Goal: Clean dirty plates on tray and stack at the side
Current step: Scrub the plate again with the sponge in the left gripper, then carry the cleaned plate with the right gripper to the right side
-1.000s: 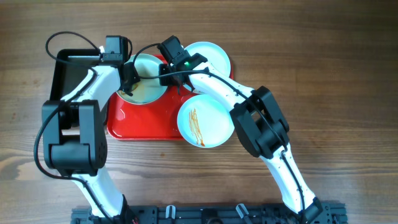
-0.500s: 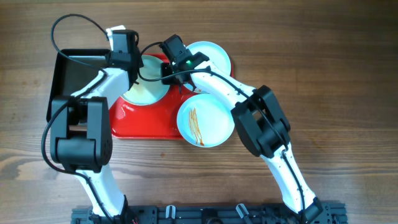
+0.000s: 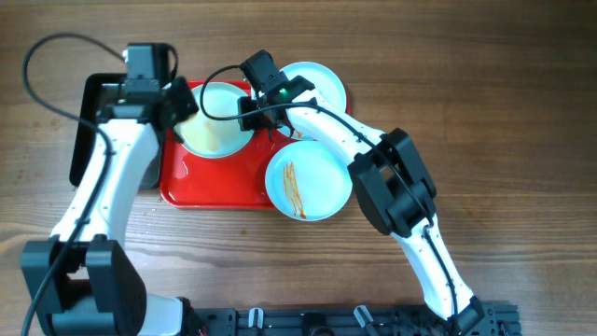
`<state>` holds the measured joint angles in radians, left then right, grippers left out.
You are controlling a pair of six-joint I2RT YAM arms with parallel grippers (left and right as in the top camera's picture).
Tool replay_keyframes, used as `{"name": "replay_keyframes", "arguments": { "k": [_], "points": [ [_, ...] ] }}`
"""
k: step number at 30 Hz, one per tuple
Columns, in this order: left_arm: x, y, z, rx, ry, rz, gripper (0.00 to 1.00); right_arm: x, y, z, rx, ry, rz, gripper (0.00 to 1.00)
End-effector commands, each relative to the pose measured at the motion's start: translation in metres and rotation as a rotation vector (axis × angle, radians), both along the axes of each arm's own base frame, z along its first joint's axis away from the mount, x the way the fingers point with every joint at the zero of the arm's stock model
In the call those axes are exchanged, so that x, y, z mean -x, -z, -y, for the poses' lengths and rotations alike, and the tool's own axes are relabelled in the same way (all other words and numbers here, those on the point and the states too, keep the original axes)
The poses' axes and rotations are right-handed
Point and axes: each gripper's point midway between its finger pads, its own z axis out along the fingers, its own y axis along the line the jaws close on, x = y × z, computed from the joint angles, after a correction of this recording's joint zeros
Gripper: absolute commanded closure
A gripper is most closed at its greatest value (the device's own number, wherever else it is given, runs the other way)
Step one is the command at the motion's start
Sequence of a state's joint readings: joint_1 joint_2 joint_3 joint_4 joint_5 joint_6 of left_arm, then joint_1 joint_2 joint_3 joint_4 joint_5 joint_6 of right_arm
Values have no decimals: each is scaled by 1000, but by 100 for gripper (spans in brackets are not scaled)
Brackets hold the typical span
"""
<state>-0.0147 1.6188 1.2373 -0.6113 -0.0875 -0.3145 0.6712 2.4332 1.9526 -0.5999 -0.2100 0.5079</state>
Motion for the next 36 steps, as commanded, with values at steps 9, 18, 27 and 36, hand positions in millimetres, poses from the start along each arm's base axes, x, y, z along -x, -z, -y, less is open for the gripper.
{"name": "replay_keyframes", "arguments": {
  "k": [9, 18, 27, 36],
  "points": [
    [24, 6, -24, 205, -60, -77, 96, 13, 5, 7, 10, -102, -66, 96],
    [27, 6, -51, 318, -254, -66, 96, -20, -100, 56, 241, -46, 242, 96],
    [29, 6, -56, 344, -311, -67, 96, -25, -189, 77, 684, 56, 686, 96],
    [29, 6, -56, 344, -311, -68, 96, 10, -228, 55, 886, 116, 895, 96]
  ]
}}
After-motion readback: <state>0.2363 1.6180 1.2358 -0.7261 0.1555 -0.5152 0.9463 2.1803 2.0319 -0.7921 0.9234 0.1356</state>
